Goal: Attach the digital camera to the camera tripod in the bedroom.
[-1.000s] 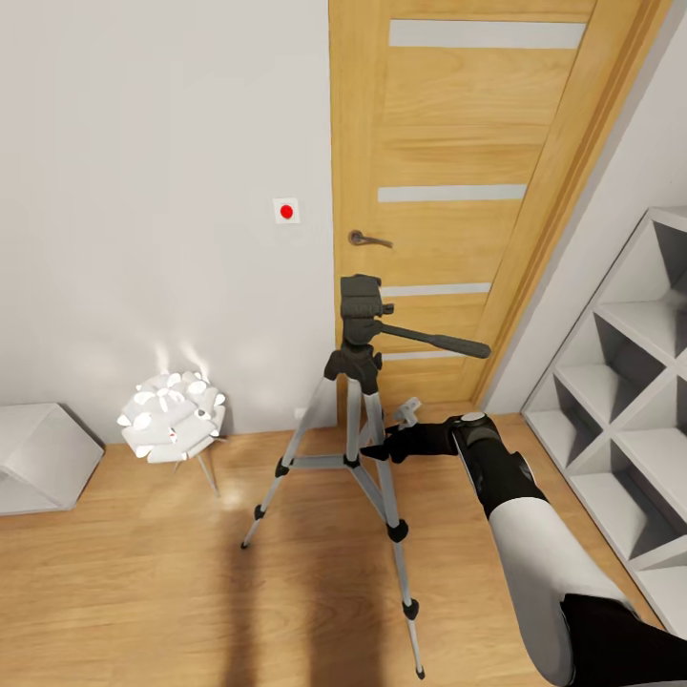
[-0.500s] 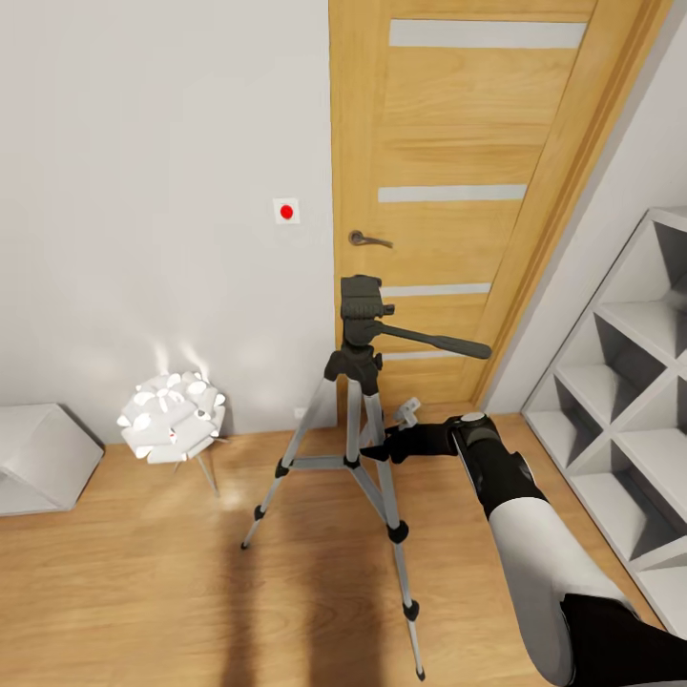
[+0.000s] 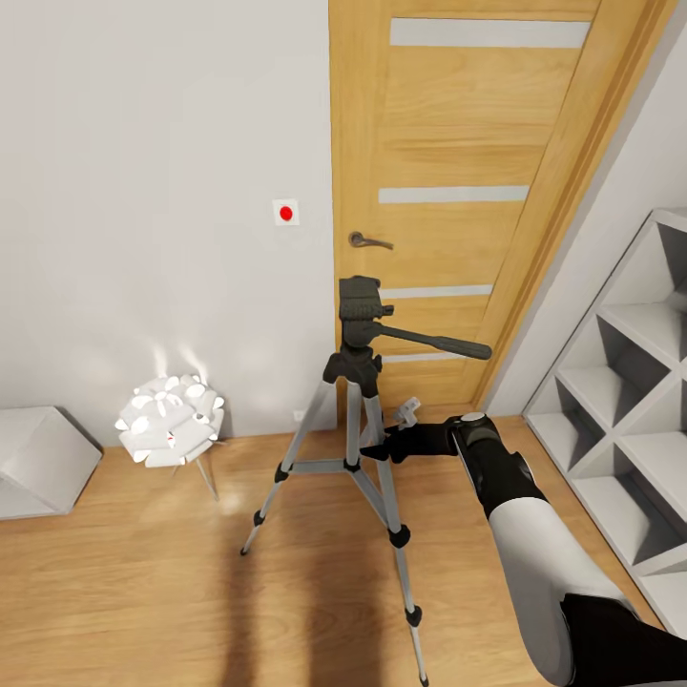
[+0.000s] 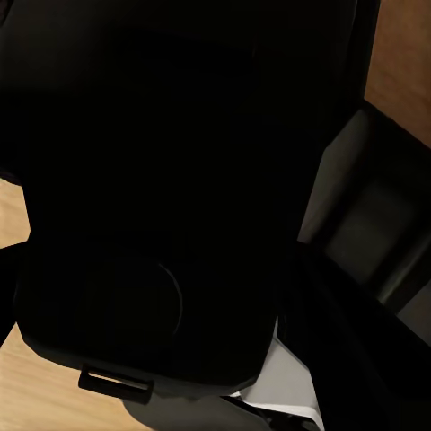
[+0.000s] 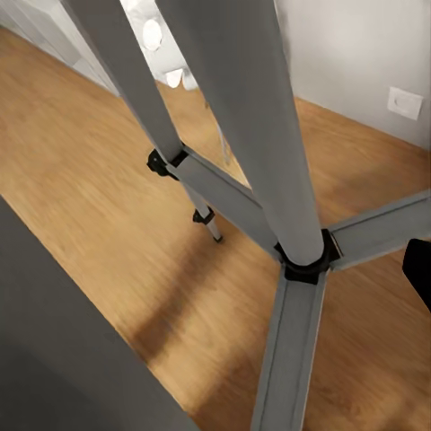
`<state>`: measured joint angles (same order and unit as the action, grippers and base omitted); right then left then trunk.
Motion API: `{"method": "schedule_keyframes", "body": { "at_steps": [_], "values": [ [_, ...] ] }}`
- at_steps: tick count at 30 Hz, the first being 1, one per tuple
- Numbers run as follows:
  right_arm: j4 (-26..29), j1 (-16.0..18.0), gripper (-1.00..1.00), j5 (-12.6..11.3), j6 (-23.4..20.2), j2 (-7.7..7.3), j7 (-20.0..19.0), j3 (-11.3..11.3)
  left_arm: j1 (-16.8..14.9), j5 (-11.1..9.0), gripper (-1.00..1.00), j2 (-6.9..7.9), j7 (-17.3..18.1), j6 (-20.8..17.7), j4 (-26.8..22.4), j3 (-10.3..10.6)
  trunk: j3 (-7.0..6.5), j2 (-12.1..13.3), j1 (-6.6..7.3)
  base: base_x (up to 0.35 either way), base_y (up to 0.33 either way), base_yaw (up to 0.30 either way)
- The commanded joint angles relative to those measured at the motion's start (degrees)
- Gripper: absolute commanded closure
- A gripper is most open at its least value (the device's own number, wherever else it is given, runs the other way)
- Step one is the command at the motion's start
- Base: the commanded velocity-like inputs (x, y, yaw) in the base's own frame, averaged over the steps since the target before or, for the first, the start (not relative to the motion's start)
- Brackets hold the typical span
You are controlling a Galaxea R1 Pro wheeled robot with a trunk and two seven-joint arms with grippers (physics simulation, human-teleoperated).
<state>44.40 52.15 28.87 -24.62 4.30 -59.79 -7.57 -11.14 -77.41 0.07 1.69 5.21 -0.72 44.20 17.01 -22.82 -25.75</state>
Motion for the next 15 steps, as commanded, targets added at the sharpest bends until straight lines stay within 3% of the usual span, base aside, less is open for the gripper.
{"method": "schedule_keyframes", "body": {
  "at_steps": [1,6,7,15],
  "values": [
    [0.08,0.05,-1.0,0.35,-0.45,0.09,-0.4,-0.34,-0.02,-0.57,1.0,0.01,0.26,0.1,0.01,0.45,0.1,-0.1,-0.03,0.003,0.0,0.0],
    [0.14,0.05,-1.0,0.32,-0.5,0.06,-0.41,-0.34,-0.02,-0.55,1.0,0.01,0.25,0.13,0.02,0.44,0.1,-0.1,-0.03,0.001,0.0,0.0],
    [0.14,0.05,1.0,0.31,-0.5,0.05,-0.41,-0.34,-0.02,-0.55,1.0,0.01,0.25,0.13,0.02,0.44,0.1,-0.1,-0.03,0.0,0.0,0.0],
    [0.16,0.05,1.0,0.2,-0.51,-0.1,-0.59,-0.37,-0.02,-0.59,1.0,0.01,0.26,0.13,0.02,0.44,0.1,-0.1,-0.03,0.0,0.0,0.0]
  ]
}}
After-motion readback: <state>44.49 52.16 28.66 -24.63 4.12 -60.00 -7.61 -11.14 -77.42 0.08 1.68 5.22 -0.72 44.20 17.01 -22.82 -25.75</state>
